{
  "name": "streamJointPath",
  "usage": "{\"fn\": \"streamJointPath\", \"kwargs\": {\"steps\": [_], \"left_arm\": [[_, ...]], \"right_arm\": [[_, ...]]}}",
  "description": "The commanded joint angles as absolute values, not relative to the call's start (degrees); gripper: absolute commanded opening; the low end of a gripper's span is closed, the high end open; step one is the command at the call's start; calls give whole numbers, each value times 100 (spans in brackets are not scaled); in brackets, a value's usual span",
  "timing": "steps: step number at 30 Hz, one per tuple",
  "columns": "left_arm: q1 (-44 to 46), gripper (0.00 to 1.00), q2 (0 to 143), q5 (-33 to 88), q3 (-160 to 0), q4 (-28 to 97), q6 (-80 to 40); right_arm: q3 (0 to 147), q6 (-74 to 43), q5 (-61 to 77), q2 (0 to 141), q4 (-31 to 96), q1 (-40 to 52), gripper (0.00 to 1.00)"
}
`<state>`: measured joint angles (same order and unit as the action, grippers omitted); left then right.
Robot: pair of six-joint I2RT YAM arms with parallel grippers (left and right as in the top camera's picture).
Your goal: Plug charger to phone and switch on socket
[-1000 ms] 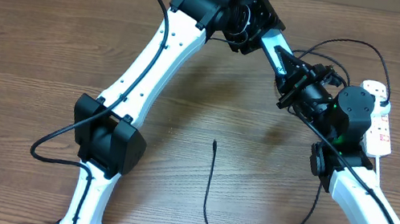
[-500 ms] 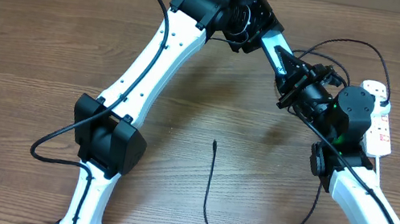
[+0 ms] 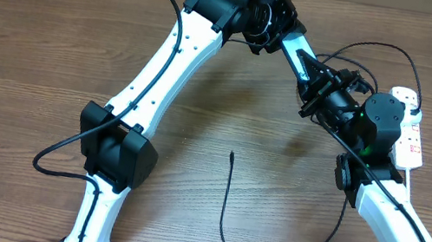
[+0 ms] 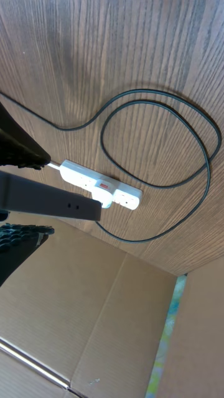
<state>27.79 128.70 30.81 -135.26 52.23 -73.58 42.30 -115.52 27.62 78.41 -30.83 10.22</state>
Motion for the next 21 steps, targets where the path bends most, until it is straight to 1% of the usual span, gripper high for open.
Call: {"fn": "streamJointPath", "kwargs": {"steps": [1,3,5,10,19,21], "left_arm": [[2849,32,12901,3081,-13638,5196,-7395],[2860,29,12901,3063,-13638,5196,-7395],[2860,24,12901,3063,-13638,5196,-7395],[2860,18,12901,3048,-13638,5196,-7395],[2862,16,12901,3044,-13638,5199,-7395],[2864,15,12901,3044,-13638,5196,-7393]], "right_arm": [[4311,-11570,2707,7824,-3208,1055,4],[4311,-11572,2707,7824,-3210,1055,4],[4311,-11572,2709,7824,-3210,1055,4],[4311,-11572,2707,7824,-3208,1055,4],[4311,-11572,2709,7824,-3210,1055,4],[4311,-11570,2707,7824,-3210,1055,6]]}}
